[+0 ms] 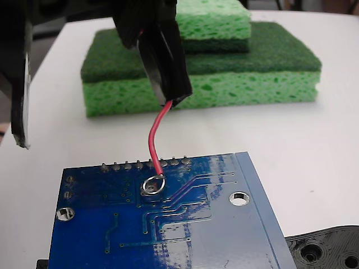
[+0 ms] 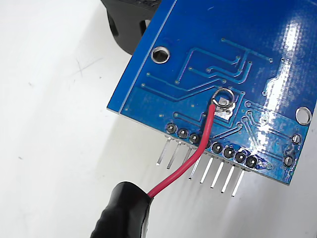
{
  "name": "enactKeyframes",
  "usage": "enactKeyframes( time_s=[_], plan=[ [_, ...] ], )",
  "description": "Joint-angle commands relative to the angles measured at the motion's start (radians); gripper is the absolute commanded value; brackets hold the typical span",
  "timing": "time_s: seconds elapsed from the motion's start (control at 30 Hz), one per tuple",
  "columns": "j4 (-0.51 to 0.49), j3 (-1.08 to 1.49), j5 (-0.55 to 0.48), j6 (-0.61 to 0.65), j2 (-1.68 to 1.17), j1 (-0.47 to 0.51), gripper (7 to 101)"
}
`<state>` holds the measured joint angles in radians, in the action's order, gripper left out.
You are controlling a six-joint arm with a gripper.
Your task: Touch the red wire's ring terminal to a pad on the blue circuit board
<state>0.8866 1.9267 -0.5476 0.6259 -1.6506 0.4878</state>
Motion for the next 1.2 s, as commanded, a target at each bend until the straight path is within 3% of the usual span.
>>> enactKeyframes(
  time_s=[0.03, 1.0, 1.2],
  plan=[
    [0.000, -0.006, 0.002, 0.000, -0.005, 0.000, 100.3],
    [0.009, -0.005, 0.020, -0.006, -0.037, -0.012, 100.3],
    [-0.025, 0.031, 0.132, -0.135, -0.201, -0.071, 100.3]
  ],
)
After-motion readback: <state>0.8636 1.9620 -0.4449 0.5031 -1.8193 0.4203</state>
